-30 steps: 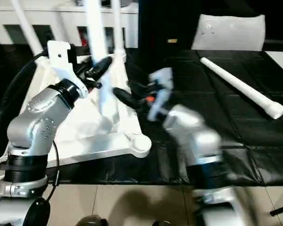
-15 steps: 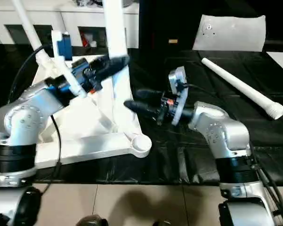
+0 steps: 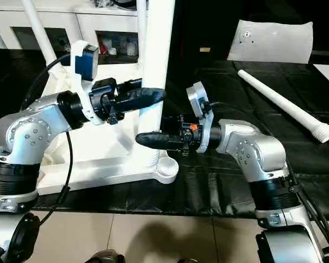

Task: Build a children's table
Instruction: Pick table leg

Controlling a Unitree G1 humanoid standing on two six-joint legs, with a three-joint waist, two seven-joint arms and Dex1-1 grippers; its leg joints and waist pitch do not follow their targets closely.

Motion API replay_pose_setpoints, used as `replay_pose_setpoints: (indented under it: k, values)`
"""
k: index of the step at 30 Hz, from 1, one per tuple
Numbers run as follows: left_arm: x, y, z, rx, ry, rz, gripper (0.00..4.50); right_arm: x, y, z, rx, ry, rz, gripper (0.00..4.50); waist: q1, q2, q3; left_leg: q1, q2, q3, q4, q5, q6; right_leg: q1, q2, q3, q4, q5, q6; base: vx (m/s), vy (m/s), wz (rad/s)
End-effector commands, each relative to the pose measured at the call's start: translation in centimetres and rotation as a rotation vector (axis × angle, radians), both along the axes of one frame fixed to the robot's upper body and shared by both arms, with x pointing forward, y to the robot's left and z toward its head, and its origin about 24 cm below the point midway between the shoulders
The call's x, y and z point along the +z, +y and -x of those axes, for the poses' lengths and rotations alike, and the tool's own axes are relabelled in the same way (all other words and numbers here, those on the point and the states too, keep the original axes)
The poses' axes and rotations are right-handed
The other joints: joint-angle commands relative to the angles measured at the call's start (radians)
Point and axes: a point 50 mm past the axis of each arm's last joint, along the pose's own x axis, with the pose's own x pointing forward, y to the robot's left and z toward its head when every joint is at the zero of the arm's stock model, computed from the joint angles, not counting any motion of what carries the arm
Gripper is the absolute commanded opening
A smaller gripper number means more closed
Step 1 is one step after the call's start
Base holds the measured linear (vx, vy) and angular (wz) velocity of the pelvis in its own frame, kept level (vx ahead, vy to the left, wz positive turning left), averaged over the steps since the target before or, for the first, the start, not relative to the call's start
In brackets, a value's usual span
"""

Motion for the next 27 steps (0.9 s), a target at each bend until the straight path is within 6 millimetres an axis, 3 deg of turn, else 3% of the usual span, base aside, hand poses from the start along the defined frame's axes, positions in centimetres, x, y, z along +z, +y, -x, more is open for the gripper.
replay_pose_setpoints:
  k: [1,7,8,12,16,25,27]
  values:
    - [0.68,-0.42,0.23,-0.044,-0.029,0.002,1.86,0.7,0.28,-0.04,0.029,-0.027,-0.002,2.58,0.001,-0.015,-0.081,0.004,0.052,-0.017,-0.064,-0.114,0.033,0.063,-0.074,0.06,-0.076,-0.359,-0.091,0.0,0.0,0.0]
    - [0.69,-0.68,0.46,-0.081,-0.039,-0.007,1.86,0.88,0.21,0.02,0.062,-0.025,0.014,2.39,0.0,-0.017,-0.081,0.005,0.052,-0.017,-0.064,-0.112,0.035,0.063,-0.073,0.06,-0.074,-0.349,-0.096,0.0,0.0,0.0]
    - [0.7,-0.73,0.49,-0.089,-0.041,-0.008,1.86,0.91,0.19,0.02,0.07,-0.022,0.021,2.67,0.0,-0.017,-0.081,0.005,0.052,-0.017,-0.064,-0.113,0.035,0.064,-0.074,0.06,-0.074,-0.351,-0.096,0.0,0.0,0.0]
    - [0.74,-0.83,0.56,-0.104,-0.044,-0.008,1.86,0.96,0.13,0.07,0.09,-0.011,0.025,2.79,0.001,-0.017,-0.08,0.004,0.052,-0.017,-0.063,-0.111,0.037,0.064,-0.072,0.06,-0.073,-0.353,-0.096,0.0,0.0,0.0]
    - [0.74,-0.9,0.71,-0.123,-0.046,-0.008,1.86,0.88,0.18,0.35,0.125,-0.006,0.032,3.19,0.001,-0.018,-0.081,0.004,0.052,-0.016,-0.063,-0.113,0.035,0.064,-0.073,0.06,-0.074,-0.354,-0.095,0.0,0.0,0.0]
    - [0.72,-1.03,0.68,-0.131,-0.054,-0.01,1.86,0.55,0.49,0.61,0.153,-0.012,0.042,3.19,0.001,-0.016,-0.082,0.005,0.053,-0.017,-0.063,-0.115,0.032,0.063,-0.073,0.06,-0.075,-0.353,-0.096,0.0,0.0,0.0]
    - [0.7,-1.14,0.64,-0.129,-0.057,-0.011,1.86,0.39,0.64,0.67,0.157,-0.007,0.044,2.93,0.001,-0.018,-0.082,0.005,0.053,-0.017,-0.063,-0.115,0.033,0.063,-0.072,0.06,-0.074,-0.347,-0.098,0.0,0.0,0.0]
